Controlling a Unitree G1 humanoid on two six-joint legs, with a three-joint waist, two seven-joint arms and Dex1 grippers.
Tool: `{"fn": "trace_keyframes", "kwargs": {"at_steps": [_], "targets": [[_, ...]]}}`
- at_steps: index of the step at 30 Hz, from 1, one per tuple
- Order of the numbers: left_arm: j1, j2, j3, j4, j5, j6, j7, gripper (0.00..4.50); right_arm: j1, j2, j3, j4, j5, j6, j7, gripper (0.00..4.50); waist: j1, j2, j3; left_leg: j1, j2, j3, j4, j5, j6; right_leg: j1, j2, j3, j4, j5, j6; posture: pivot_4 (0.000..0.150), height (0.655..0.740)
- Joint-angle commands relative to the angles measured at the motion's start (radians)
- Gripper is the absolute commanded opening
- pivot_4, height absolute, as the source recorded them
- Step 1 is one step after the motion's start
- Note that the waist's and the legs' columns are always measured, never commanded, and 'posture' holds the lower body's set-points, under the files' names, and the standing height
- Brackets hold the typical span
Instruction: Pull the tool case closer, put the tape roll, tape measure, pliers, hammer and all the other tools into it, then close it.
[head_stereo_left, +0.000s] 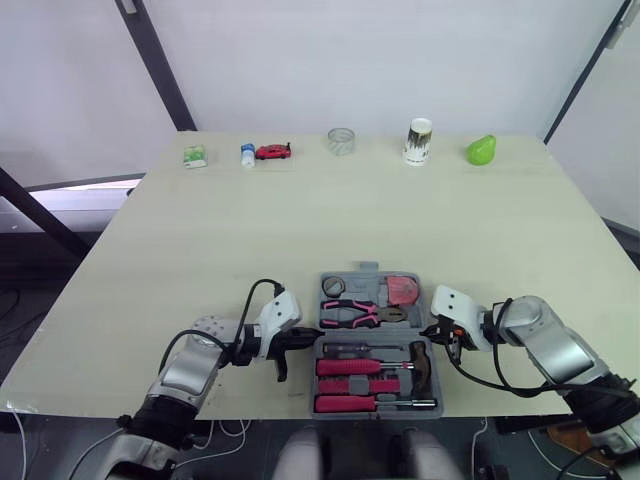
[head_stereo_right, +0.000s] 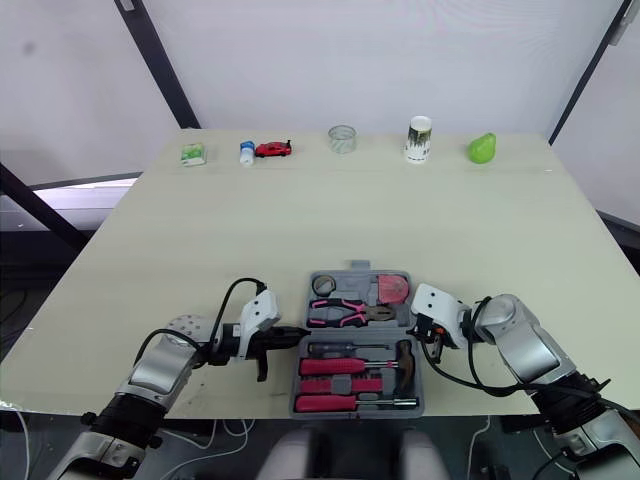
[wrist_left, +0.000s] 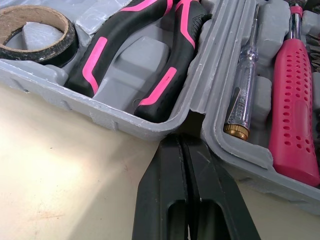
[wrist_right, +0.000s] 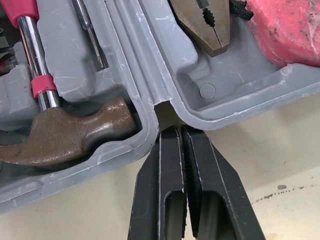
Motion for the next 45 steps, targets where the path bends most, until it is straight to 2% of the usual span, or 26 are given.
{"fn": "trace_keyframes", "kwargs": {"at_steps": [1,13,20,25,28,31,34,38,40,42,43,45], "targets": [[0.002,-0.017,-0.04,-0.013,0.009,0.001,0.0,0.06,-0.025,0.011,-0.013,-0.025,0.017,-0.026,-0.003,0.12,0.0,0.0,0.0,0.0,0.0,0.0,0.0,0.0,0.0,0.0,0.0,0.0,0.0,0.0,0.0,0.15,0.74],[0.008,-0.013,-0.026,0.054,0.023,-0.05,0.012,0.06,-0.019,0.016,-0.016,-0.039,0.026,-0.016,-0.007,0.12,0.001,0.0,0.0,0.0,0.0,0.0,0.0,0.0,0.0,0.0,0.0,0.0,0.0,0.0,0.0,0.15,0.74],[0.052,0.028,0.07,0.045,-0.023,-0.06,0.041,0.06,0.022,-0.013,-0.072,-0.08,0.056,0.004,-0.02,0.12,-0.004,0.0,0.0,0.0,0.0,0.0,0.0,0.0,0.0,0.0,0.0,0.0,0.0,0.0,0.0,0.15,0.74],[0.167,0.069,0.239,-0.029,-0.146,-0.077,0.054,0.06,0.153,-0.012,-0.256,-0.158,0.167,-0.044,-0.058,0.12,-0.026,0.0,0.0,0.0,0.002,-0.001,-0.001,0.0,0.0,0.0,0.001,-0.001,0.0,0.0,0.0,0.15,0.74],[0.273,0.056,0.337,-0.159,-0.252,-0.036,0.076,0.06,0.293,0.05,-0.458,-0.207,0.315,-0.148,-0.067,0.12,-0.024,0.0,0.001,0.0,0.002,-0.004,-0.002,0.0,0.0,0.0,0.0,-0.001,0.0,0.0,0.0,0.15,0.74],[0.343,0.04,0.398,-0.245,-0.321,-0.001,0.103,0.06,0.394,0.05,-0.561,-0.219,0.372,-0.206,-0.045,0.12,-0.02,0.0,0.001,0.0,0.003,-0.005,-0.002,0.0,0.0,0.0,-0.003,0.0,-0.001,0.0,0.001,0.15,0.74],[0.442,0.037,0.476,-0.299,-0.365,-0.001,0.117,0.79,0.536,0.021,-0.676,-0.22,0.425,-0.275,0.017,0.86,-0.02,-0.001,0.001,0.001,0.002,-0.004,-0.001,0.0,0.0,0.001,-0.004,0.001,-0.001,0.0,0.002,0.15,0.74],[0.556,0.045,0.567,-0.352,-0.409,0.016,0.135,2.59,0.678,-0.008,-0.807,-0.199,0.483,-0.336,0.077,2.81,-0.026,-0.001,0.001,0.003,0.002,-0.002,-0.002,0.0,0.0,0.001,-0.002,0.002,-0.001,0.0,0.001,0.15,0.74],[0.589,0.049,0.599,-0.362,-0.418,0.021,0.142,3.25,0.707,-0.012,-0.833,-0.217,0.507,-0.342,0.085,3.49,-0.027,-0.001,0.001,0.004,0.003,-0.002,-0.002,0.0,0.0,0.0,-0.001,0.002,-0.001,-0.001,-0.001,0.15,0.74],[0.63,0.06,0.656,-0.361,-0.436,0.035,0.147,4.17,0.737,-0.022,-0.876,-0.232,0.533,-0.317,0.072,4.4,-0.028,-0.001,0.001,0.004,0.003,-0.002,-0.002,0.0,0.0,0.001,0.0,0.002,0.0,-0.002,-0.003,0.15,0.74],[0.641,0.064,0.674,-0.36,-0.443,0.041,0.148,4.48,0.755,-0.031,-0.887,-0.236,0.533,-0.312,0.072,4.5,-0.028,-0.001,0.001,0.005,0.003,-0.002,-0.002,0.0,0.0,0.001,0.0,0.003,0.0,-0.002,-0.003,0.15,0.74],[0.646,0.071,0.686,-0.357,-0.449,0.05,0.151,4.48,0.783,-0.043,-0.897,-0.238,0.524,-0.319,0.073,4.5,-0.026,0.0,0.002,0.005,0.003,-0.001,-0.002,0.0,0.0,0.0,0.0,0.003,0.0,-0.002,-0.003,0.15,0.74]]}}
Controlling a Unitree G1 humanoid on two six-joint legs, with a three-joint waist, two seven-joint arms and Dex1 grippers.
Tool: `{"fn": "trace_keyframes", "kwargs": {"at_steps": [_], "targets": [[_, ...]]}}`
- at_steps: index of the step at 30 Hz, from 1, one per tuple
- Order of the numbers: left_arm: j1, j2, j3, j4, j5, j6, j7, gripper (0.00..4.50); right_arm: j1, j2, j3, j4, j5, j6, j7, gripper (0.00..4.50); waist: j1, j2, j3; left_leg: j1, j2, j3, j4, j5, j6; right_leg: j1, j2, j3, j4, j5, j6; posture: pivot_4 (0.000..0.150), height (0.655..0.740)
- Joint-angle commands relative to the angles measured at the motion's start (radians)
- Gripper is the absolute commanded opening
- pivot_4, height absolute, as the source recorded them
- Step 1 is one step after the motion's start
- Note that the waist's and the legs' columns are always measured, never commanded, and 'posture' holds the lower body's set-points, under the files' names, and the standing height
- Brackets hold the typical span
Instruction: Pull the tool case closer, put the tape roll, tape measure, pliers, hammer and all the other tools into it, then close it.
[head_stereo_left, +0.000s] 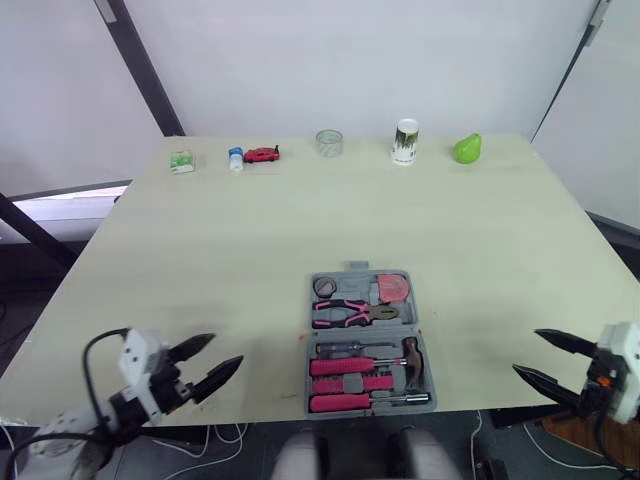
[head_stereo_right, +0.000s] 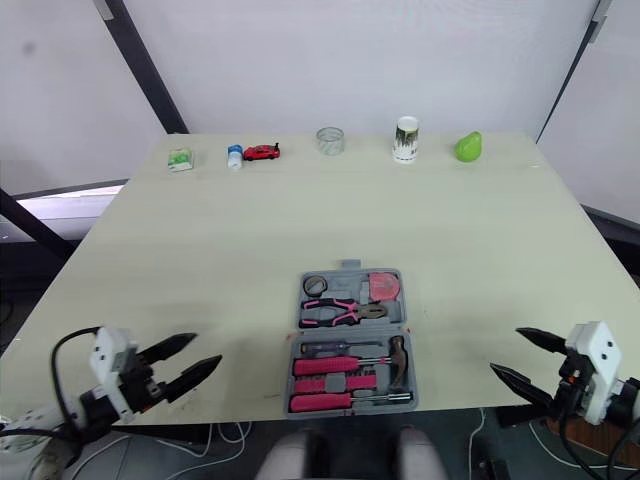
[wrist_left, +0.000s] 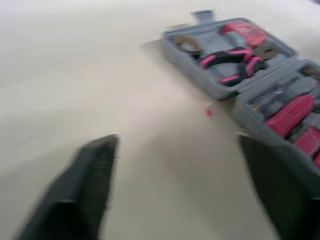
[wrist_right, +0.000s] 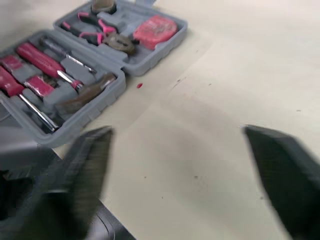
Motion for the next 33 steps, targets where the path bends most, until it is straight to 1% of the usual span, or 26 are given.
{"fn": "trace_keyframes", "kwargs": {"at_steps": [1,4,6,9,11,13,14,15,17,18,19,20,21,22,24,25,26,29,33], "targets": [[0.008,0.017,0.049,-0.029,-0.03,0.014,0.006,4.48,0.041,-0.03,-0.054,-0.032,0.013,-0.009,0.002,4.5,0.004,0.0,0.0,0.0,0.0,0.001,0.0,0.0,0.0,0.0,-0.001,0.001,0.0,0.0,0.0,0.15,0.74],[-0.01,0.027,0.042,-0.04,-0.039,0.036,0.008,4.48,0.056,-0.042,-0.068,-0.04,0.024,0.004,-0.012,4.5,0.007,-0.001,0.0,-0.001,-0.001,0.001,0.0,0.0,0.0,0.0,-0.002,0.001,-0.001,0.0,0.0,0.15,0.74],[-0.058,0.039,0.018,-0.051,-0.048,0.063,0.009,4.48,0.04,-0.056,-0.068,-0.066,0.044,0.044,-0.035,4.5,0.008,-0.001,0.0,-0.001,-0.001,0.001,0.0,0.0,0.0,0.0,-0.001,0.001,-0.001,0.0,0.0,0.15,0.74],[-0.175,0.048,-0.078,-0.122,-0.082,0.138,0.012,4.48,-0.037,-0.082,-0.039,-0.154,0.11,0.171,-0.12,4.5,0.006,-0.001,0.001,-0.001,-0.001,0.001,0.0,0.0,0.0,0.0,-0.001,0.001,0.0,0.0,0.0,0.15,0.74],[-0.215,0.054,-0.139,-0.161,-0.084,0.164,-0.006,4.48,-0.083,-0.1,-0.015,-0.207,0.17,0.267,-0.163,4.5,0.003,-0.001,0.001,-0.001,-0.001,0.001,0.001,0.0,0.0,0.0,-0.001,0.002,0.0,0.0,0.0,0.15,0.74],[-0.266,0.055,-0.209,-0.181,-0.084,0.189,-0.024,4.48,-0.172,-0.118,0.034,-0.242,0.219,0.349,-0.208,4.5,-0.001,-0.001,0.001,-0.001,-0.001,0.001,0.0,0.0,0.0,0.0,0.0,0.002,0.0,0.002,0.003,0.15,0.74],[-0.295,0.06,-0.249,-0.181,-0.079,0.191,-0.049,4.25,-0.228,-0.122,0.066,-0.248,0.249,0.398,-0.235,4.5,-0.002,-0.001,0.001,-0.001,-0.001,0.001,-0.001,0.0,0.0,0.0,0.001,0.002,-0.001,0.002,0.004,0.15,0.74],[-0.328,0.06,-0.281,-0.17,-0.082,0.199,-0.07,4.11,-0.284,-0.12,0.107,-0.246,0.238,0.416,-0.262,4.5,-0.001,-0.001,0.001,-0.002,-0.001,0.0,-0.001,0.0,0.0,-0.001,0.001,0.002,-0.001,0.002,0.004,0.15,0.74],[-0.395,0.068,-0.343,-0.135,-0.076,0.2,-0.13,3.45,-0.379,-0.118,0.185,-0.23,0.266,0.491,-0.281,4.5,0.001,-0.001,0.002,-0.002,-0.001,0.0,-0.001,0.0,0.0,-0.001,0.001,0.002,-0.001,0.002,0.004,0.15,0.74],[-0.427,0.071,-0.376,-0.113,-0.062,0.19,-0.162,2.97,-0.417,-0.128,0.228,-0.214,0.262,0.529,-0.28,4.5,0.001,-0.001,0.002,-0.002,-0.002,0.001,-0.001,0.0,0.0,-0.001,0.001,0.002,0.0,0.003,0.004,0.15,0.74],[-0.452,0.075,-0.404,-0.092,-0.048,0.177,-0.193,2.84,-0.45,-0.145,0.272,-0.201,0.239,0.559,-0.289,4.5,0.004,-0.001,0.002,-0.002,-0.002,0.001,0.0,0.0,0.0,-0.001,0.001,0.001,0.0,0.003,0.004,0.15,0.74],[-0.471,0.076,-0.425,-0.072,-0.038,0.166,-0.218,2.53,-0.48,-0.157,0.308,-0.186,0.22,0.59,-0.301,4.5,0.006,-0.001,0.002,-0.002,-0.002,0.001,0.0,0.0,0.0,0.0,0.001,0.0,0.0,0.003,0.003,0.15,0.74],[-0.491,0.075,-0.45,-0.042,-0.02,0.141,-0.25,2.04,-0.525,-0.173,0.364,-0.16,0.195,0.624,-0.305,4.5,0.005,-0.001,0.002,-0.003,-0.002,0.001,0.0,0.0,0.0,0.0,0.001,0.0,-0.001,0.003,0.003,0.15,0.74],[-0.506,0.075,-0.474,-0.012,-0.003,0.112,-0.286,1.76,-0.573,-0.175,0.409,-0.125,0.193,0.657,-0.295,4.5,0.005,-0.001,0.002,-0.003,-0.002,0.001,0.0,0.0,0.0,0.0,0.001,0.0,-0.001,0.003,0.003,0.15,0.74],[-0.529,0.067,-0.511,0.036,0.023,0.067,-0.338,0.86,-0.657,-0.165,0.471,-0.06,0.205,0.715,-0.272,4.5,0.003,-0.001,0.002,-0.004,-0.002,0.001,0.0,0.0,0.0,-0.001,0.001,0.001,-0.002,0.003,0.003,0.15,0.74],[-0.536,0.063,-0.525,0.054,0.035,0.047,-0.356,0.3,-0.694,-0.152,0.493,-0.026,0.2,0.732,-0.274,4.5,0.0,-0.001,0.002,-0.005,-0.002,0.001,0.0,0.0,0.0,-0.002,0.001,0.001,-0.002,0.003,0.003,0.15,0.74],[-0.54,0.056,-0.538,0.072,0.046,0.026,-0.369,0.05,-0.734,-0.134,0.517,0.015,0.19,0.751,-0.282,4.5,0.0,-0.001,0.002,-0.005,-0.002,0.001,0.0,0.0,0.0,-0.002,0.001,0.002,-0.002,0.003,0.003,0.15,0.74],[-0.542,0.039,-0.561,0.106,0.069,-0.015,-0.386,0.05,-0.808,-0.106,0.563,0.092,0.174,0.797,-0.283,4.5,0.002,-0.001,0.003,-0.006,-0.002,0.001,0.0,0.0,0.0,-0.003,0.001,0.001,-0.002,0.003,0.003,0.15,0.74],[-0.512,0.005,-0.613,0.128,0.123,-0.081,-0.385,0.05,-0.913,-0.054,0.648,0.271,0.112,0.805,-0.257,4.5,0.003,-0.001,0.003,-0.006,-0.002,0.001,0.0,0.0,0.0,-0.003,0.001,0.0,-0.002,0.003,0.003,0.15,0.74]]}}
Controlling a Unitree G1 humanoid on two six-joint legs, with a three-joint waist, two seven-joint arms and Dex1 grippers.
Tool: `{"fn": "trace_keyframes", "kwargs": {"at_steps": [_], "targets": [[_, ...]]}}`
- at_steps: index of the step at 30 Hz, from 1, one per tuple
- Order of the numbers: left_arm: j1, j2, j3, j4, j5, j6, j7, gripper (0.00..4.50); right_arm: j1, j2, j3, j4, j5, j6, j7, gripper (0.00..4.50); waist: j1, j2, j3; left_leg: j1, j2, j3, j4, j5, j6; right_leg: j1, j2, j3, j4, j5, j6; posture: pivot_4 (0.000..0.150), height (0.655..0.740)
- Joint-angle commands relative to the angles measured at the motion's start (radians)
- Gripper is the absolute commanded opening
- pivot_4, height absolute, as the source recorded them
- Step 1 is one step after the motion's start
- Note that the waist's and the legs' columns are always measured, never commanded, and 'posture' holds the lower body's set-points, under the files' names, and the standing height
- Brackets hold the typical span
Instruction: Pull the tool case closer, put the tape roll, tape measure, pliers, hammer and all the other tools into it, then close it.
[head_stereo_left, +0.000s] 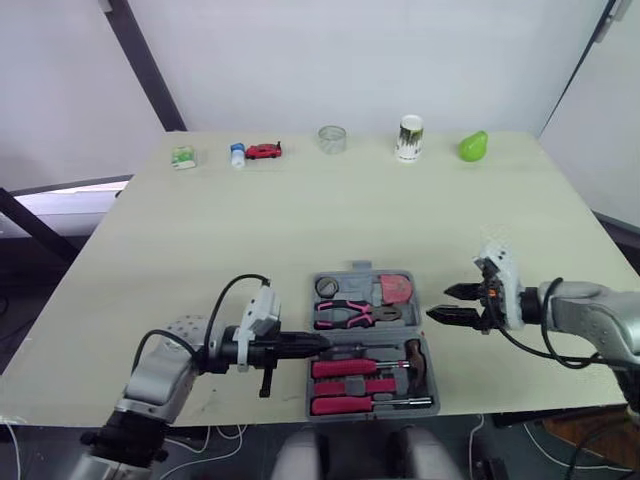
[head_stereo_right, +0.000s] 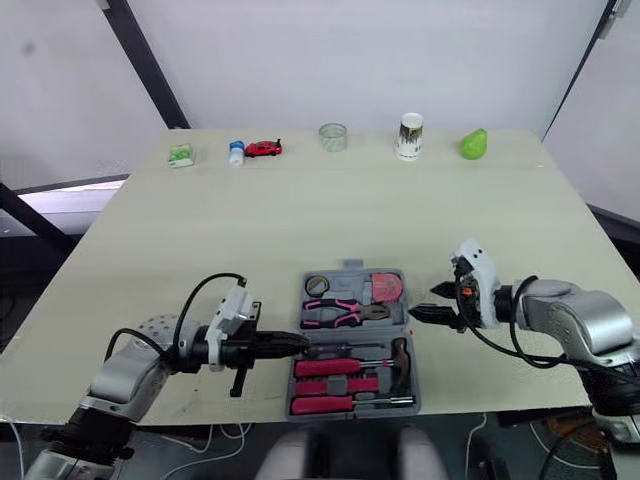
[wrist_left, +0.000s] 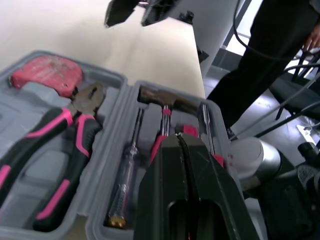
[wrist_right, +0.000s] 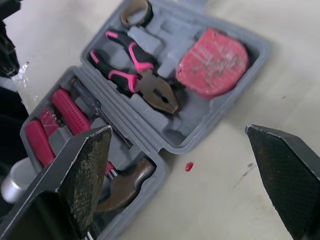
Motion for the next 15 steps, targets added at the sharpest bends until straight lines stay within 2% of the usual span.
{"fn": "trace_keyframes", "kwargs": {"at_steps": [1,15], "targets": [[0.025,-0.024,-0.042,0.001,0.044,-0.068,-0.007,0.05,-0.072,0.029,0.05,0.133,-0.056,-0.005,0.033,4.5,0.0,0.0,0.0,0.0,0.0,0.0,0.0,0.0,0.0,0.0,0.0,0.0,0.0,0.0,0.0,0.15,0.74],[0.019,-0.073,-0.111,0.142,0.217,-0.198,0.077,0.05,-0.322,0.223,0.188,0.604,-0.268,-0.129,0.182,4.5,-0.005,0.001,0.0,0.0,0.0,0.001,0.001,0.0,0.0,0.0,0.0,0.0,0.002,0.0,0.0,0.15,0.74]]}}
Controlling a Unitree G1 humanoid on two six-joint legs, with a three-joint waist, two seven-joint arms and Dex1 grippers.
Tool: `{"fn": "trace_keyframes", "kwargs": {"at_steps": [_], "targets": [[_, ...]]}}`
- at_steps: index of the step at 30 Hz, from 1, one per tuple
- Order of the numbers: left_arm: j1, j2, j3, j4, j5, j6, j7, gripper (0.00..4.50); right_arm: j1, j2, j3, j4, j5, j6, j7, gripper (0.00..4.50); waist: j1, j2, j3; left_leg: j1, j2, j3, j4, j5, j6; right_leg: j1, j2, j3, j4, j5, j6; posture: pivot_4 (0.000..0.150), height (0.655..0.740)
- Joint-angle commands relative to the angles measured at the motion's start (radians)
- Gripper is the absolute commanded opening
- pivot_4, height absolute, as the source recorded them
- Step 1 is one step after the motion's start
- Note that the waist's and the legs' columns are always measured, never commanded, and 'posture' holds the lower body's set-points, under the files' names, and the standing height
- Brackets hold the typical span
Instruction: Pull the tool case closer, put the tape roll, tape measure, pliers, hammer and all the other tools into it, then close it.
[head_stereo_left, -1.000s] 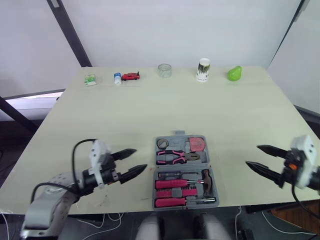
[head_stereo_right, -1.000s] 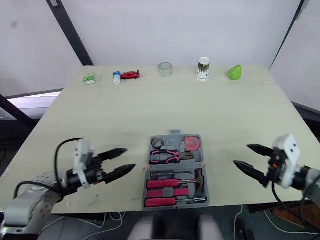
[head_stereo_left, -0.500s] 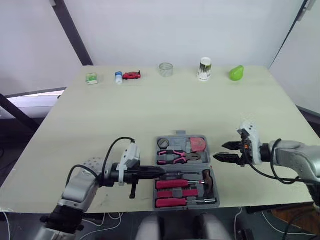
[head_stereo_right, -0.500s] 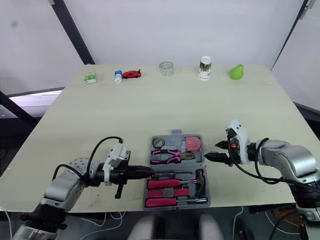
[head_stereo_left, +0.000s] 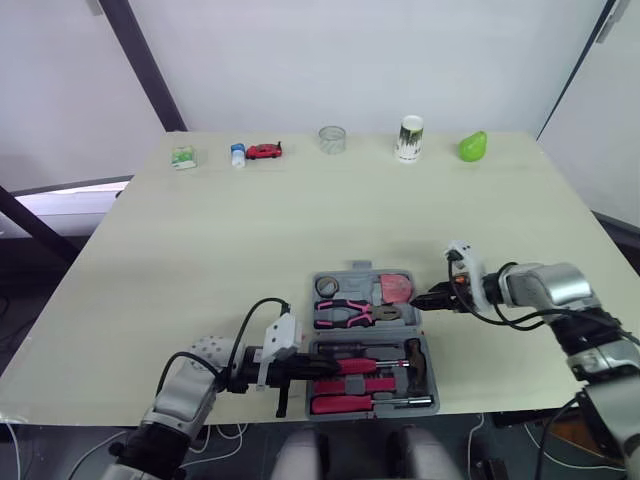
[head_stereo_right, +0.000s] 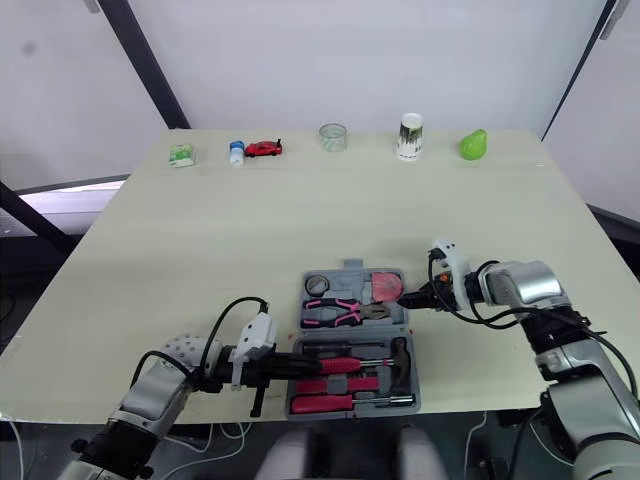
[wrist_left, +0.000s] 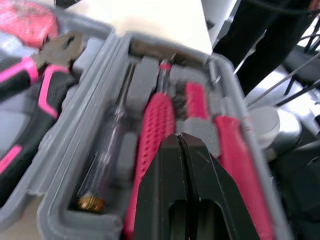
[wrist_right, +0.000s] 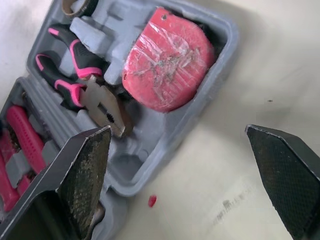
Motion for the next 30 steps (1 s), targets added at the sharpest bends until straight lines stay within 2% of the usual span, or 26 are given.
{"fn": "trace_keyframes", "kwargs": {"at_steps": [1,10,14,22,25,27,30], "targets": [[0.006,-0.001,-0.022,0.023,0.044,-0.051,0.012,0.05,-0.049,0.037,0.021,0.069,-0.041,-0.025,0.053,4.5,-0.001,0.0,0.0,0.0,0.0,0.0,0.0,0.0,0.0,0.0,0.0,0.0,0.0,0.0,0.0,0.15,0.74],[0.023,0.005,-0.027,0.027,0.066,-0.076,0.027,0.05,-0.063,0.112,-0.022,0.073,-0.029,0.01,0.139,4.5,-0.003,0.002,-0.001,0.002,0.001,-0.001,0.0,0.0,0.0,0.001,0.0,0.0,0.001,0.0,0.0,0.15,0.74],[0.037,0.015,-0.028,-0.005,0.071,-0.068,0.04,0.05,-0.064,0.14,-0.116,0.046,0.03,0.078,0.129,4.5,-0.003,0.002,-0.001,0.002,0.001,-0.001,0.0,0.0,0.0,0.001,0.0,0.0,0.001,0.0,0.0,0.15,0.74],[0.054,0.032,-0.01,-0.072,0.051,-0.057,0.056,0.05,0.003,0.119,-0.224,-0.132,0.129,0.2,0.13,4.5,-0.004,0.002,-0.001,0.001,0.001,-0.002,-0.001,0.0,0.0,0.0,0.0,0.0,0.001,0.0,0.0,0.15,0.74],[0.062,0.037,0.032,-0.131,-0.017,-0.028,0.049,0.05,0.029,0.102,-0.283,-0.22,0.194,0.271,0.122,4.5,-0.006,0.002,-0.001,0.001,0.001,-0.002,-0.001,0.0,0.0,0.0,0.0,0.001,0.001,0.0,0.0,0.15,0.74],[0.081,0.07,0.108,-0.244,-0.166,0.114,0.04,0.05,0.058,0.085,-0.325,-0.303,0.246,0.327,0.111,4.5,-0.008,0.002,0.0,0.001,0.001,-0.003,-0.001,0.0,0.0,0.0,0.0,0.0,0.001,0.0,0.0,0.15,0.74],[0.141,0.202,0.261,-0.366,-0.358,0.349,0.032,0.05,0.114,0.064,-0.386,-0.449,0.327,0.416,0.08,4.5,-0.012,0.0,0.002,-0.003,0.003,-0.008,-0.002,0.0,0.0,-0.003,-0.001,-0.003,0.001,0.0,0.0,0.15,0.74]]}}
